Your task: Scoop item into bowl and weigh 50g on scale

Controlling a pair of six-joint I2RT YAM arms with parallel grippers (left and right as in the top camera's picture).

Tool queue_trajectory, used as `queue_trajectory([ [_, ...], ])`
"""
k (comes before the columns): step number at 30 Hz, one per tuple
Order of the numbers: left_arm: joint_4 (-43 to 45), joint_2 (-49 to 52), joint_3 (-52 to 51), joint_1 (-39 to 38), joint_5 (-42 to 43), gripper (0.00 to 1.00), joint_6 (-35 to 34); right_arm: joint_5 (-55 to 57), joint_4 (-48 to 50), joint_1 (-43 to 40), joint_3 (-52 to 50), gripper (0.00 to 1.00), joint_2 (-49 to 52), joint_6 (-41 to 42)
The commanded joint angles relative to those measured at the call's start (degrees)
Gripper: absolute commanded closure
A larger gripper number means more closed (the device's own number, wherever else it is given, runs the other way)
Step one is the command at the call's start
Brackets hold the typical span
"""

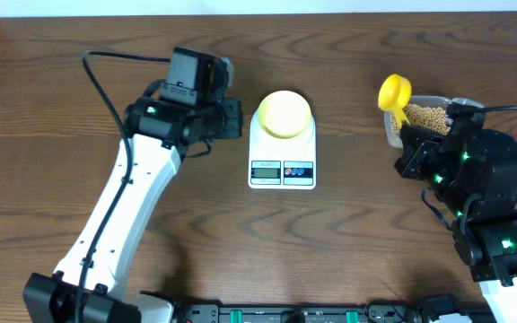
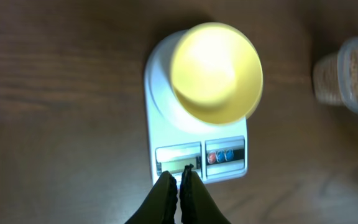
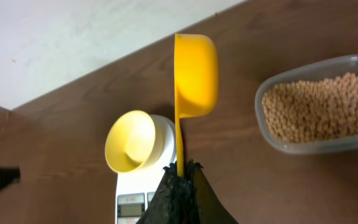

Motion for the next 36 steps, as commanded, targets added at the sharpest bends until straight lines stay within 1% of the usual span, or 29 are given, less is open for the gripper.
queue_trajectory([
  [1,-1.18,0.74,0.02,-2.78,3.02,0.93,3.02,2.80,0.90,-0.35,1.05,0.99,0.17,-0.87],
  [2,-1.20,0.74,-0.46,-3.78,3.85,0.93,4.02,3.13,0.94,-0.37,1.05,0.99,0.24,-0.90],
  [5,-0.74,0.74,-2.38,-7.32,3.67,0.92,4.02,3.91,0.98,-0.42,1.05,0.99,0.61,-0.87],
  [9,-0.74,0.74,-3.43,-9.44,2.23,0.93,4.02,4.31,2.25,-0.50,1.05,0.99,0.61,-0.85],
  [15,-1.27,0.70,-3.43,-9.64,2.27,0.93,5.38,4.22,3.85,-0.52,1.05,0.99,0.57,-0.81],
  [22,-6.51,0.70,-5.25,-9.64,2.29,0.93,5.51,4.24,5.75,-0.52,1.05,0.99,0.48,-0.59],
  [28,-4.02,0.70,-9.55,-9.70,2.25,0.93,6.43,4.28,7.10,-1.07,1.05,0.99,0.48,-0.61],
  [36,-0.68,0.61,-9.62,-9.68,2.27,0.93,6.32,4.28,7.04,-1.75,1.05,0.99,0.59,-0.61],
])
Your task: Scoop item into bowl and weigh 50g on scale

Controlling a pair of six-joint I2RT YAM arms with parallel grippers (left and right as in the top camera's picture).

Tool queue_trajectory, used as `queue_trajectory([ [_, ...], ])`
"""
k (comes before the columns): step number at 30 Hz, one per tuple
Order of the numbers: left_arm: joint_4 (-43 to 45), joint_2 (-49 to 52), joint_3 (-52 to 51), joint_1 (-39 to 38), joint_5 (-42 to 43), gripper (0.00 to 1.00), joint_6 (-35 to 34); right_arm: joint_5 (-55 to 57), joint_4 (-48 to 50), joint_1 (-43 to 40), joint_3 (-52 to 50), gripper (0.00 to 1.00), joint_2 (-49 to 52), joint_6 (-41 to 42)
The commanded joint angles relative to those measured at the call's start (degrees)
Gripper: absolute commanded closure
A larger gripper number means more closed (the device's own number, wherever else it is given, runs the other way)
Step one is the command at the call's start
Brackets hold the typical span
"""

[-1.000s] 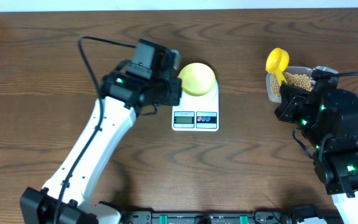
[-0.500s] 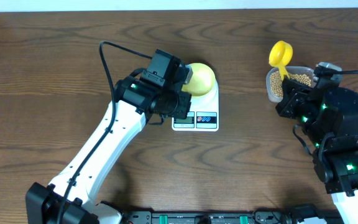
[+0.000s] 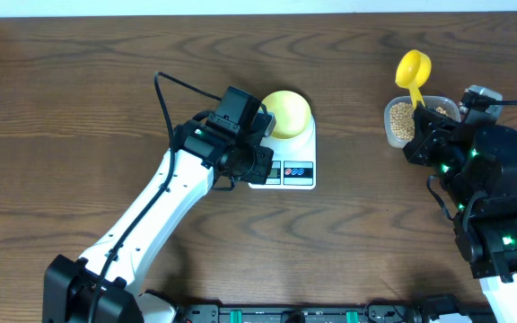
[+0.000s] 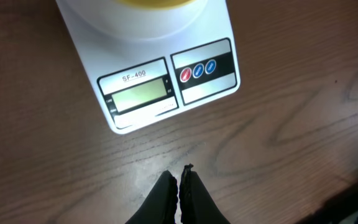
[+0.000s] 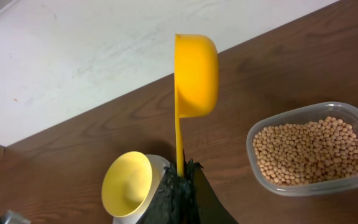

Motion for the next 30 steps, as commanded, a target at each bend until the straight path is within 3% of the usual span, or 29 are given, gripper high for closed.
queue_trajectory([
  [1,0.52,-0.02,0.17,0.02,-0.31,0.93,1.01,0.72,0.13,-0.35,1.05,0.99,-0.02,-0.59],
  [7,1.75,0.04,-1.81,-0.94,-0.31,0.93,1.03,0.70,-0.24,-0.35,1.05,0.99,0.15,-0.61],
  [19,15.43,0.44,-8.31,-6.05,-0.57,0.93,1.46,0.63,-0.22,-0.33,1.05,0.99,3.65,-0.33],
  [30,20.28,8.83,-8.31,-8.66,-2.05,0.92,4.04,0.20,-0.31,-0.33,1.05,0.99,3.72,-0.37],
])
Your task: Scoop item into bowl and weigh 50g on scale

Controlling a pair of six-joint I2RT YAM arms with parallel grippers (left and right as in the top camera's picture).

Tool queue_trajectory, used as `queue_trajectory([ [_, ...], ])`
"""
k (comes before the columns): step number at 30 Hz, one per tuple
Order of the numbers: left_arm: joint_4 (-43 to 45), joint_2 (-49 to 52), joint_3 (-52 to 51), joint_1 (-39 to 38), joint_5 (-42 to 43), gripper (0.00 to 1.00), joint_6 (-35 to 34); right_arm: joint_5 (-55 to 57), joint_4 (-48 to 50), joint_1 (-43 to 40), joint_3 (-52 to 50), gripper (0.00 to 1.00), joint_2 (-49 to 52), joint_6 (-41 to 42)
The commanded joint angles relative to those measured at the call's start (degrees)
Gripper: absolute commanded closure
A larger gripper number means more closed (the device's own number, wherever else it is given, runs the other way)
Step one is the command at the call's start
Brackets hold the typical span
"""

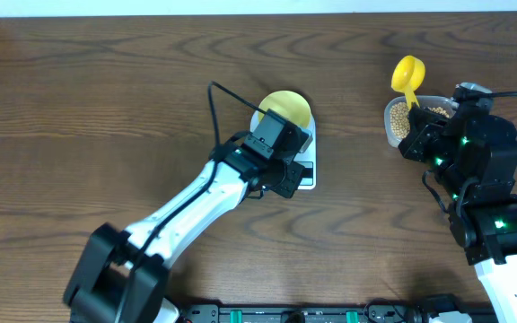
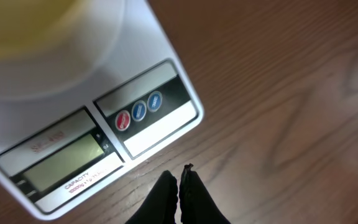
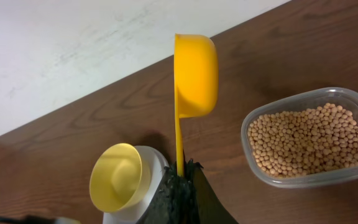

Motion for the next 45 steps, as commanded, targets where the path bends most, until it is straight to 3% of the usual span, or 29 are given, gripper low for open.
queue_trajectory([
  [1,0.17,3.02,0.26,0.02,-1.73,0.93,1.55,0.22,-0.11,-0.17,1.05,0.99,-0.13,-0.39],
  [8,2.49,4.42,0.26,-0.02,-2.67,0.93,7.41,0.22,-0.07,-0.17,1.05,0.99,-0.13,-0.39],
  [12,3.02,5.11,0.26,-0.02,-6.82,0.93,7.43,0.22,-0.04,-0.17,1.05,0.99,-0.13,-0.37],
  [26,9.14,9.11,0.24,0.00,-6.71,0.93,7.43,0.24,-0.07,-0.17,1.05,0.99,-0.13,-0.39],
  [45,10.58,10.43,-1.60,-0.13,-9.22,0.93,7.39,0.24,-0.15,-0.17,1.05,0.99,-0.13,-0.39],
])
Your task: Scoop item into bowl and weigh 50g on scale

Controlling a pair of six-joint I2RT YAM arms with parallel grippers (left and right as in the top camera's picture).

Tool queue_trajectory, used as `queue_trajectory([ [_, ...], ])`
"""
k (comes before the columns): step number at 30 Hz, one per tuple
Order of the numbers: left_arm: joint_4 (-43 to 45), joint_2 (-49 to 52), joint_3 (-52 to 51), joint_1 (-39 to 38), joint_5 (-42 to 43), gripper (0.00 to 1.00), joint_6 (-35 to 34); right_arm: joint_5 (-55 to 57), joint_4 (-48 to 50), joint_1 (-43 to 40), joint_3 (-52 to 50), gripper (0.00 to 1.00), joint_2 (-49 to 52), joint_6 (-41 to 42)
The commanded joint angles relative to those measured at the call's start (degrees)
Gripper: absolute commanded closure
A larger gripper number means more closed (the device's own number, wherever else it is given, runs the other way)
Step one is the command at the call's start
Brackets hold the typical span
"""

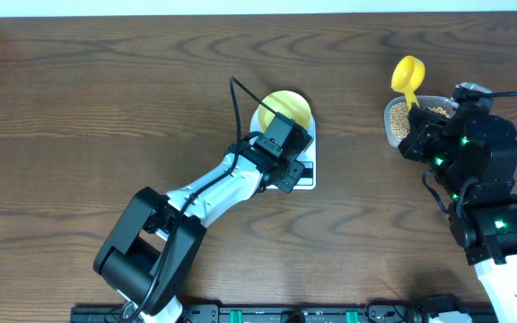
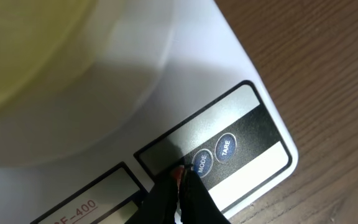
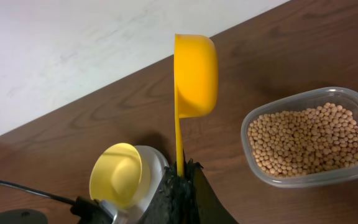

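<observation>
A white scale stands mid-table with an empty yellow bowl on its platform. My left gripper is shut, its tips resting on the scale's button panel at the red button, just left of the MODE button and the TARE button. My right gripper is shut on the handle of a yellow scoop, held upright and empty above the table. A clear tub of soybeans sits beside it, at the table's right in the overhead view.
A white wall runs behind the table's far edge. The left arm stretches across the table middle toward the scale, with its cable looping over the bowl. The right arm stands at the right side by the tub.
My left gripper has moved from just off the scale's front edge onto its button panel, tips now on the red button. The right gripper with the scoop has not moved.
My left gripper hung shut high above the scale and bowl, then lower near the scale's front, then close to the buttons, and now touches the panel. My right gripper held the empty scoop upright near the bean tub throughout, shifting only slightly.
</observation>
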Motion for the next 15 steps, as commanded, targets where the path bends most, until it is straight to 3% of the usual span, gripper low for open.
queue_trajectory([
  [1,0.76,0.83,-0.76,-0.13,-0.72,0.93,1.01,0.24,-0.11,-0.17,1.05,0.99,-0.13,-0.39],
  [15,0.81,3.58,-0.74,-0.11,-1.05,0.93,0.79,0.26,-0.20,-0.17,1.05,0.99,-0.13,-0.39],
])
